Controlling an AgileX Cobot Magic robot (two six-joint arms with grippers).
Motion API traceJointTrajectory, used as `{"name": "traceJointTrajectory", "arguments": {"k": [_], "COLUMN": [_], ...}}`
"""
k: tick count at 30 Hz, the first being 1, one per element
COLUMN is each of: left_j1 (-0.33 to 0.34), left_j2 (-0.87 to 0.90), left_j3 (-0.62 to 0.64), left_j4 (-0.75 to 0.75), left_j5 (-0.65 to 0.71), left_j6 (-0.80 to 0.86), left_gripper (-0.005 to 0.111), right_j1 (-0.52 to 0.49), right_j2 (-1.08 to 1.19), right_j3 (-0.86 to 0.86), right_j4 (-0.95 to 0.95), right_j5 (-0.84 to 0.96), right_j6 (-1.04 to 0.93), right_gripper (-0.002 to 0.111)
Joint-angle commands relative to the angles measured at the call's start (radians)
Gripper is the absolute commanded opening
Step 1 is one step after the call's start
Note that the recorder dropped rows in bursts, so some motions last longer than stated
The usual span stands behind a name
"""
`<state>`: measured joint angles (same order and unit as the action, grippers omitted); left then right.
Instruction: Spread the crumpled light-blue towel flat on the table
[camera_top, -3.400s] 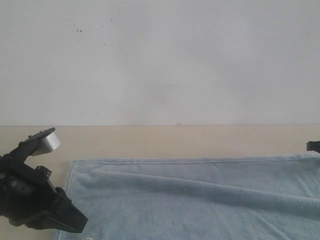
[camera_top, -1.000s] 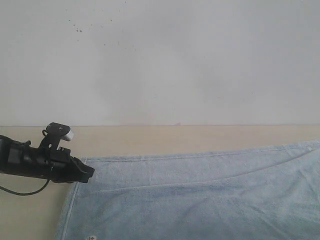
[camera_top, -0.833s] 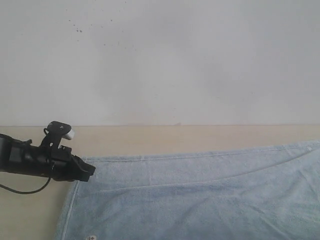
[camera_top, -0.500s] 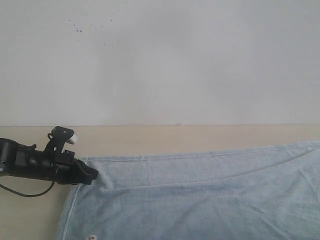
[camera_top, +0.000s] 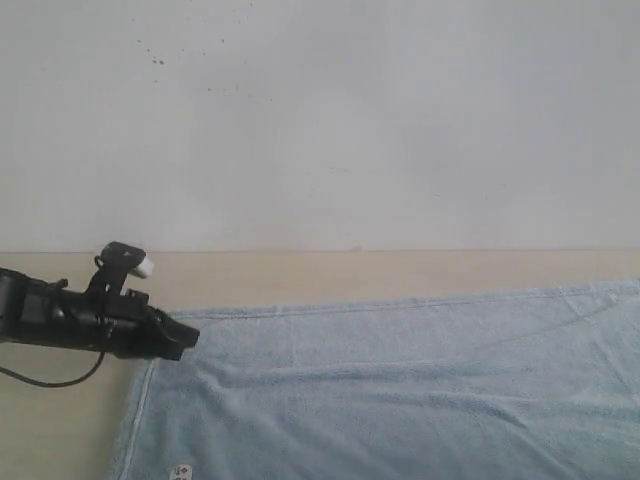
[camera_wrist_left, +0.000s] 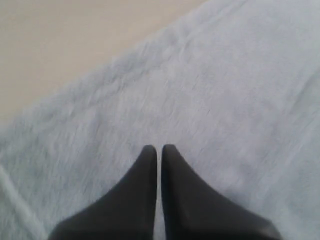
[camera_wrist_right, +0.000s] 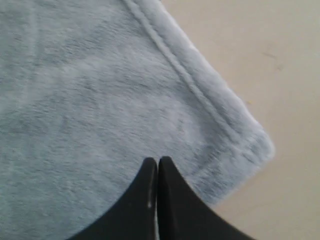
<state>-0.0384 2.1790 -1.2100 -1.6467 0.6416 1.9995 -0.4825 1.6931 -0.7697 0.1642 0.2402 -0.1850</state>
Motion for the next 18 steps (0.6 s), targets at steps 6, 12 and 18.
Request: {"name": "traceJointTrajectory", "arguments": {"k": [6,12,18], "left_j1": [-0.001,-0.001,-0.001], "left_j2": [-0.365,-0.674,-1.064], "left_j3": [0.064,0.354,0.663], "left_j4": [-0.098,-0.052,-0.098], "left_j5": [-0.392,-0.754,-0.828], "left_j6": [-0.369,-0.329,-0.424], "left_gripper": [0.004,0.004,0.004], "right_j1": [0.341,0.628,0.844], "right_j2": [-0.013,-0.167,-0.344], "right_j3": [-0.193,0.057,0.356], "right_j4": [0.044,0.207,0.204], "right_j5": [0.116,-0.434,-0.78], "right_j6": [-0.05,-0.015,0.061], "right_gripper": [0.0,0.0,0.0]}}
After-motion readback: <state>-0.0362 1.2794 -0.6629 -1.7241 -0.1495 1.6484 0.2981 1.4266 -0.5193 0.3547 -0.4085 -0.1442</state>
